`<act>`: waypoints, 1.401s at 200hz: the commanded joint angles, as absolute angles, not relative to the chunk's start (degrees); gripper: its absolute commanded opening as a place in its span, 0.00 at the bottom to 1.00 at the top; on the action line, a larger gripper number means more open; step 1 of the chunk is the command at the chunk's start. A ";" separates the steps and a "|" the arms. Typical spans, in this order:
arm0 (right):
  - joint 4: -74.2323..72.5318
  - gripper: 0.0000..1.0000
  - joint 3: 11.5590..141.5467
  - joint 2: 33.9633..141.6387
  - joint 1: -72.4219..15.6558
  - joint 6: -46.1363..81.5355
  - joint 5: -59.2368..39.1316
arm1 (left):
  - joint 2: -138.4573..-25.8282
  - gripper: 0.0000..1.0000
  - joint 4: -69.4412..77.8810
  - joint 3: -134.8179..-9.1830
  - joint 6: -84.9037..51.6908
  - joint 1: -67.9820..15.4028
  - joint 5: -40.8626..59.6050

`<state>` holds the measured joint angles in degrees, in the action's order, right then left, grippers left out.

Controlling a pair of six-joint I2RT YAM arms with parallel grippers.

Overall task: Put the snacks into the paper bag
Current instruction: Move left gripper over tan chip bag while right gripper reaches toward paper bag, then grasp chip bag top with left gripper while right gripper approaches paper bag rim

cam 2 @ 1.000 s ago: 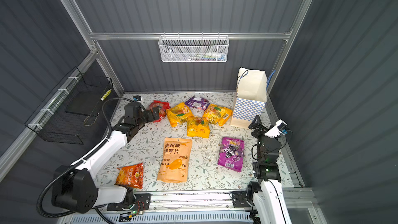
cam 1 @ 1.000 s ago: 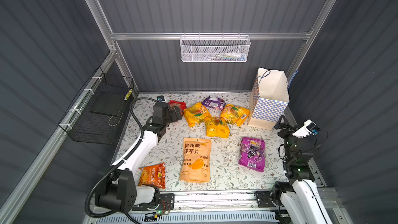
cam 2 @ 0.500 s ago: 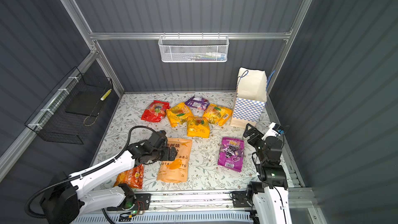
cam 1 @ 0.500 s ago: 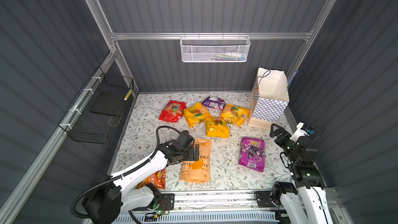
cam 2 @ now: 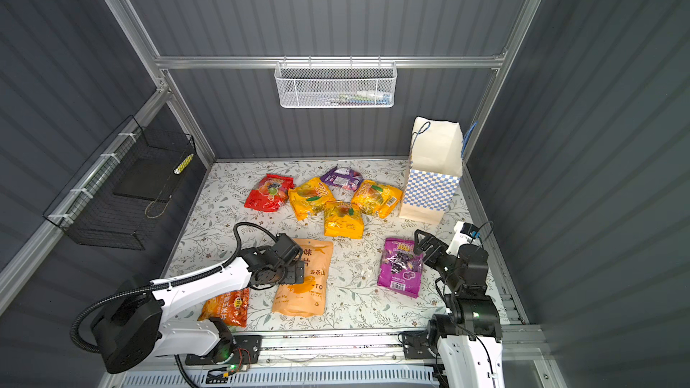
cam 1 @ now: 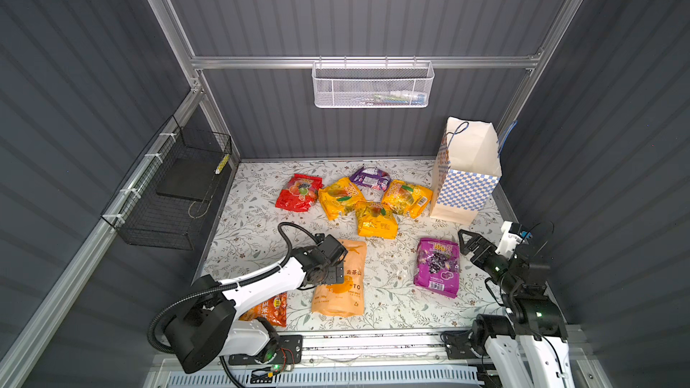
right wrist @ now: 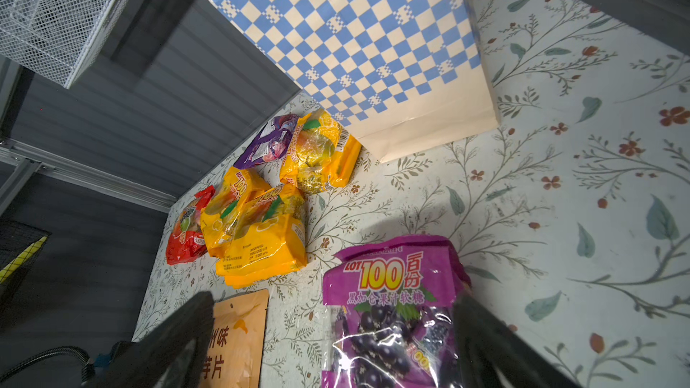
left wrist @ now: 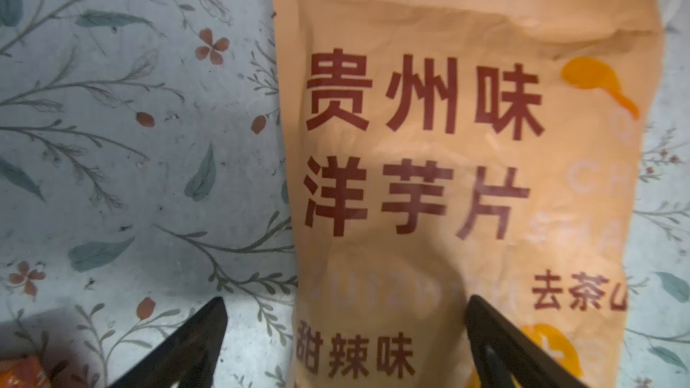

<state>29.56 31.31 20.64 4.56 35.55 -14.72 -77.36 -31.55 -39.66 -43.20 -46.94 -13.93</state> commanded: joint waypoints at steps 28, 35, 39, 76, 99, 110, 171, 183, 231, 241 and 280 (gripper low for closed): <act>28.87 0.99 30.53 21.50 4.31 35.68 -18.49 | -82.98 1.00 -28.88 -37.68 -45.89 -47.21 -13.70; 28.67 0.99 30.49 21.85 4.31 35.75 -18.67 | -83.71 1.00 -28.27 -37.62 -46.10 -47.20 -13.43; 28.55 0.99 30.50 22.03 4.30 35.77 -18.71 | -84.13 1.00 -27.95 -37.47 -46.29 -47.27 -13.24; 27.51 0.99 30.49 22.32 4.27 36.45 -18.72 | -87.15 1.00 -31.66 -38.10 -50.76 -47.24 -17.97; 26.63 0.99 29.91 22.24 4.22 37.24 -18.72 | -84.46 1.00 -32.20 -37.53 -51.92 -47.20 -19.46; 26.29 0.99 29.76 22.32 4.21 37.65 -21.30 | -83.61 1.00 -33.46 -38.88 -50.69 -47.20 -19.74; 26.23 0.99 29.69 22.15 4.13 38.06 -22.71 | -72.58 1.00 -39.41 -40.31 -47.81 -47.19 -21.74; 26.26 0.99 29.52 22.07 4.09 38.23 -23.10 | -71.75 1.00 -38.95 -39.64 -47.25 -47.12 -20.80; 26.67 0.99 29.70 21.27 3.36 38.41 -23.86 | -76.23 1.00 -34.39 -39.87 -44.26 -47.13 -14.41; 26.75 0.99 29.80 21.27 3.21 38.41 -24.08 | -77.61 1.00 -33.38 -40.29 -43.65 -46.82 -13.33; 27.66 0.99 30.71 21.00 2.64 37.71 -24.19 | -80.23 1.00 -27.67 -38.82 -42.01 -41.45 -7.10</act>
